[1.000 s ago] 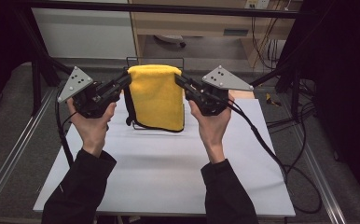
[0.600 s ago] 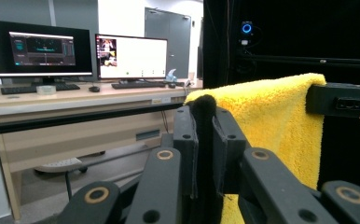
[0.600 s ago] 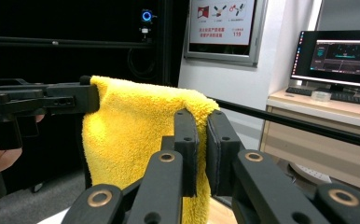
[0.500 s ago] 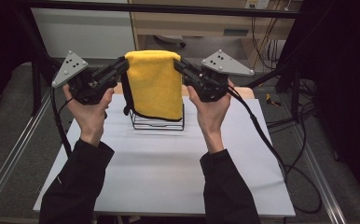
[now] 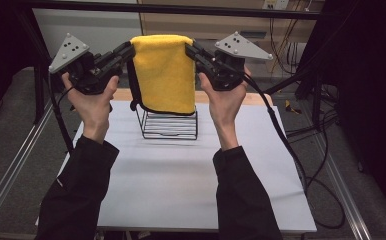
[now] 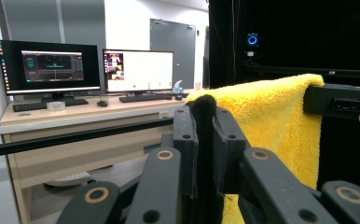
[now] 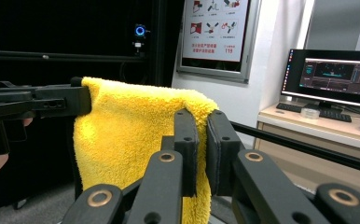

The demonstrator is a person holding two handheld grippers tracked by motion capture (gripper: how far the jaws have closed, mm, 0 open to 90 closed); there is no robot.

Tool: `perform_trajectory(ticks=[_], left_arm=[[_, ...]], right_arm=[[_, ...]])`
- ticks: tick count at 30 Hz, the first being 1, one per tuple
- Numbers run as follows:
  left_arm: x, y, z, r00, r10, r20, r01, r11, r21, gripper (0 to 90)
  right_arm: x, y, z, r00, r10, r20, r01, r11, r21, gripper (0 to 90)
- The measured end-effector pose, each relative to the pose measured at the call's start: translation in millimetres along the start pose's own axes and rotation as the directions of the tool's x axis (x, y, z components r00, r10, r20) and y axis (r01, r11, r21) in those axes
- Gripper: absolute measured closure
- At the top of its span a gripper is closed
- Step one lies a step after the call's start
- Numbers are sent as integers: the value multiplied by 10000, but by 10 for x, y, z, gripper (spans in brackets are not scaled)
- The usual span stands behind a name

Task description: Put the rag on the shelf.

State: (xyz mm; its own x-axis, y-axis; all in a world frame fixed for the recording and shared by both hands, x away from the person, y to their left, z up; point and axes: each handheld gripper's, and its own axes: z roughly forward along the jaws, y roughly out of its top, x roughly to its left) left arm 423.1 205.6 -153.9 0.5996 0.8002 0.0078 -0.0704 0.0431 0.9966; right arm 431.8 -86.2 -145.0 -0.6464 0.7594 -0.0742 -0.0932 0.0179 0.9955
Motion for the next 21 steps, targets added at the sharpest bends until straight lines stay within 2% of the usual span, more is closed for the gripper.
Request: perform_trajectory(ticks=[4,16,21], left_arm=[[33,75,37,9998,128,-144,-127,9999,53,812],[157,263,197,9995,-12,-304,13,10000,25,812],[206,321,275,9991,111,-420,-110,9999,42,812]], right_arm=[[-18,56,47,10000,-17,11,17,10000,-50,844],[-109,209,216,9999,81,98,-80,9998,-156,844],[-146,254,288,9997,0,225,4,9998,-196,843]])
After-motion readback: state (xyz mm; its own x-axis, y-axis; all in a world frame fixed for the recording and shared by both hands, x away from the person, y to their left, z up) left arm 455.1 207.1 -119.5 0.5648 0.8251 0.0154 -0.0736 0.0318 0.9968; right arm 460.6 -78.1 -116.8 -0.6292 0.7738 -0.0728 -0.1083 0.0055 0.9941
